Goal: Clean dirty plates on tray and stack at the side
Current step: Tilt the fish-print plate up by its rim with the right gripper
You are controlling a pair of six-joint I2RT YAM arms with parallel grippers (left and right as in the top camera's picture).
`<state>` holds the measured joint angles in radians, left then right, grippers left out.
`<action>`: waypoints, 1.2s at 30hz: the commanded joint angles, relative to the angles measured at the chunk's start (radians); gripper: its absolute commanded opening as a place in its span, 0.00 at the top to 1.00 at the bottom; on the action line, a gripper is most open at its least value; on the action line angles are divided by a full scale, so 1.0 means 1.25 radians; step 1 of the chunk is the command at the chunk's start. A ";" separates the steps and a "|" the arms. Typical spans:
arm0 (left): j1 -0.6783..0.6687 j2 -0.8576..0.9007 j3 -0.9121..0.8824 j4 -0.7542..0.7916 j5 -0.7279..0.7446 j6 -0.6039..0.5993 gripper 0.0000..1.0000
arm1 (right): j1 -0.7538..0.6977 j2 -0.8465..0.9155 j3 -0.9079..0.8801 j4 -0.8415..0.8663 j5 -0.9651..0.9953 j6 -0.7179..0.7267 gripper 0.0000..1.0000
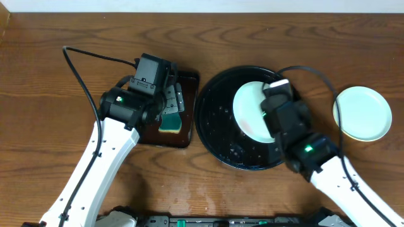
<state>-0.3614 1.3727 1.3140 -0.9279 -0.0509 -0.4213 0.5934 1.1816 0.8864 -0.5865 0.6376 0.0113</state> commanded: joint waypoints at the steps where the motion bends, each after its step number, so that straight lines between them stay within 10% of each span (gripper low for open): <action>1: 0.004 0.000 0.013 -0.002 0.002 0.002 0.18 | 0.106 -0.012 0.004 0.003 0.226 -0.052 0.99; 14: 0.004 0.000 0.013 -0.002 0.002 0.001 0.18 | 0.305 -0.012 0.004 0.045 0.534 -0.122 0.99; 36: 0.004 0.000 0.013 -0.002 0.002 0.001 0.18 | 0.328 -0.012 0.004 0.120 0.561 -0.211 0.99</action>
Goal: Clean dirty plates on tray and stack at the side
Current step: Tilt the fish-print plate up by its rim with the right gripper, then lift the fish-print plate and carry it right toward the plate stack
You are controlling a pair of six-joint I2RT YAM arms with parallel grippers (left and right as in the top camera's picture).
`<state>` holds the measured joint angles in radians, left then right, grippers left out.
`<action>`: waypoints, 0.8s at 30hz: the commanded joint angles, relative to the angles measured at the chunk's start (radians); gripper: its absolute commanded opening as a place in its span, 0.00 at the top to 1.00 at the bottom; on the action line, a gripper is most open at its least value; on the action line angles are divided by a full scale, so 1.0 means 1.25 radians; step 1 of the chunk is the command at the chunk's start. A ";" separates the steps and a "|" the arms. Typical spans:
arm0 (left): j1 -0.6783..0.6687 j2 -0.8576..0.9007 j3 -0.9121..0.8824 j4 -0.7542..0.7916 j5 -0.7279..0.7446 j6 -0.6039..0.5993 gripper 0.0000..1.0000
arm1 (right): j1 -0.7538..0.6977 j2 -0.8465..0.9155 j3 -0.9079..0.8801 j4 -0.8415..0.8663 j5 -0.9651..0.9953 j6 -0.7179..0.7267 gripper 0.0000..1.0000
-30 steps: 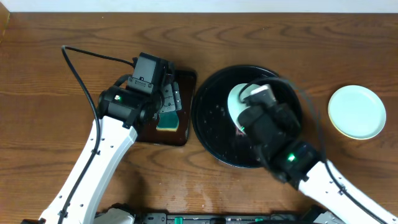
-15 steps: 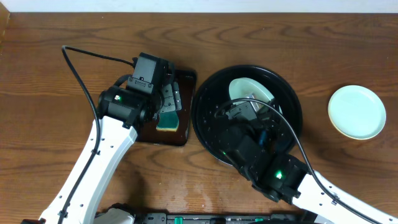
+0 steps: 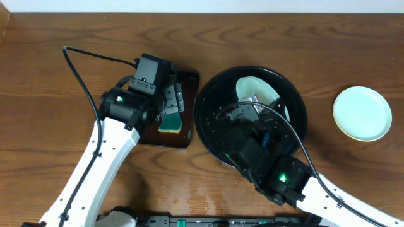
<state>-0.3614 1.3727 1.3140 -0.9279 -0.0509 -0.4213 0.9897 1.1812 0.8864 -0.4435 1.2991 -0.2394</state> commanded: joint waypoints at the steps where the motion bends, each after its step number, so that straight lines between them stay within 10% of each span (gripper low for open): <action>1: 0.004 0.000 0.013 -0.002 0.002 0.001 0.17 | 0.011 -0.011 0.004 0.005 0.032 -0.010 0.99; 24: 0.004 0.000 0.013 -0.002 0.002 0.001 0.18 | 0.009 -0.011 0.004 0.012 0.024 0.004 0.99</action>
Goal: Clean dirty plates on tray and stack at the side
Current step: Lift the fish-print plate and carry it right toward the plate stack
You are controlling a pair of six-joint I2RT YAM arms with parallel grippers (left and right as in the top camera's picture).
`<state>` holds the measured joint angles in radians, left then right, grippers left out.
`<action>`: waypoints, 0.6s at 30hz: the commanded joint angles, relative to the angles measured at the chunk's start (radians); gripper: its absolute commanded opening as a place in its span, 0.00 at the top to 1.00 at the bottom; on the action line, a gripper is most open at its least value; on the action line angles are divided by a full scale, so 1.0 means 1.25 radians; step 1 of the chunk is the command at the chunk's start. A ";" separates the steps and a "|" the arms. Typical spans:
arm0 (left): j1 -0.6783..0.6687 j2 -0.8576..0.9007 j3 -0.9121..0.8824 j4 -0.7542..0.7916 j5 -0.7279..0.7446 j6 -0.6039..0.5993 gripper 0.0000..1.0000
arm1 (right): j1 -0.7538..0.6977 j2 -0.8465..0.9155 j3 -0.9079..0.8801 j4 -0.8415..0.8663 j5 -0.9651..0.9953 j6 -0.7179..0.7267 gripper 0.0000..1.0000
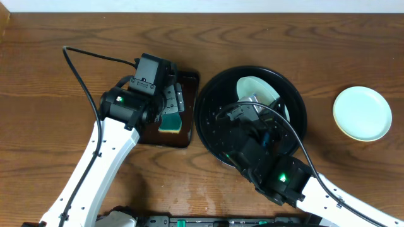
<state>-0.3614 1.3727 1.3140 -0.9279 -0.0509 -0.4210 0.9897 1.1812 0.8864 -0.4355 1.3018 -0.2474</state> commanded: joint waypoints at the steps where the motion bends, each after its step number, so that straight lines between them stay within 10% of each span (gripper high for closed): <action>1: 0.004 0.000 0.013 -0.002 0.002 0.001 0.18 | 0.006 -0.011 0.004 0.005 0.013 0.024 0.99; 6: 0.004 0.000 0.013 -0.002 0.002 0.001 0.18 | -0.085 0.008 0.000 -0.024 -0.244 0.056 0.99; 18: 0.004 0.000 0.013 -0.002 0.002 0.001 0.18 | -0.107 0.008 0.002 0.013 -0.037 0.062 0.99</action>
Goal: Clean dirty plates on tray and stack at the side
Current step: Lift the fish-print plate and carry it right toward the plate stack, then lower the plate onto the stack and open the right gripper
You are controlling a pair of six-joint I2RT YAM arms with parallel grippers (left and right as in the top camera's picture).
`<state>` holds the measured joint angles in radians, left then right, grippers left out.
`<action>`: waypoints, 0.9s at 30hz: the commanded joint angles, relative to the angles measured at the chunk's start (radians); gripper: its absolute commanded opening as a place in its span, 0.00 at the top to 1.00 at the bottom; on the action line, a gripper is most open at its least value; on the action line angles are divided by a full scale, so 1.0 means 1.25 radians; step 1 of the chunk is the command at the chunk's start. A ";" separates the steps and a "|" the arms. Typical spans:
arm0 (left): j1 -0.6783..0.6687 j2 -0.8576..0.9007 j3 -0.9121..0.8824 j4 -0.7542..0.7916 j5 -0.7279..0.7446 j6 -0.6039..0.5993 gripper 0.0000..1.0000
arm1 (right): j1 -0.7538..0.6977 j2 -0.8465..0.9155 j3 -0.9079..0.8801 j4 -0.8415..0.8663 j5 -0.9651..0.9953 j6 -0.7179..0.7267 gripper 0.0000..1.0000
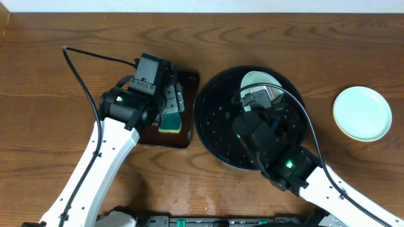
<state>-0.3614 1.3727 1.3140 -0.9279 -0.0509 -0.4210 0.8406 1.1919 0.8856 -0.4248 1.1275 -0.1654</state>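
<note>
Most of the pale green plate lies hidden under my right arm; only its far part shows, at the back of the round black tray. My right gripper is at the plate's near side, with its fingers hidden by the wrist. A green and yellow sponge sits in the small dark tray on the left. My left gripper is down on the sponge's far edge and looks shut on it.
A second pale green plate rests alone on the wooden table at the right. Black cables run over the table behind the left arm and across the round tray.
My right wrist has moved right and toward the back of the round tray, covering more of the plate. The left arm and the sponge have not moved.
The plate first looked large and raised over the round tray, with my right gripper at its right rim. Later it showed smaller at the tray's back, my right arm reaching it from the front left. The wrist has now moved further over it. The left arm stayed put.
</note>
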 commanded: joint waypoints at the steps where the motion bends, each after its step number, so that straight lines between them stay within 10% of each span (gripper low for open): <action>1: 0.004 0.000 0.013 -0.002 0.002 0.001 0.17 | 0.022 -0.001 0.003 0.004 0.107 -0.006 0.99; 8: 0.004 0.000 0.013 -0.002 0.002 0.001 0.18 | -0.036 0.017 0.002 -0.049 -0.072 0.255 0.99; 18: 0.004 0.000 0.013 -0.002 0.002 0.001 0.17 | -0.621 -0.039 0.005 -0.076 -0.894 0.422 0.99; 27: 0.004 0.000 0.013 -0.002 0.002 0.001 0.17 | -1.121 0.049 0.003 -0.081 -0.965 0.468 0.99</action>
<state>-0.3614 1.3727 1.3140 -0.9279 -0.0505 -0.4210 -0.4175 1.1927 0.8852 -0.5400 0.0082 0.3500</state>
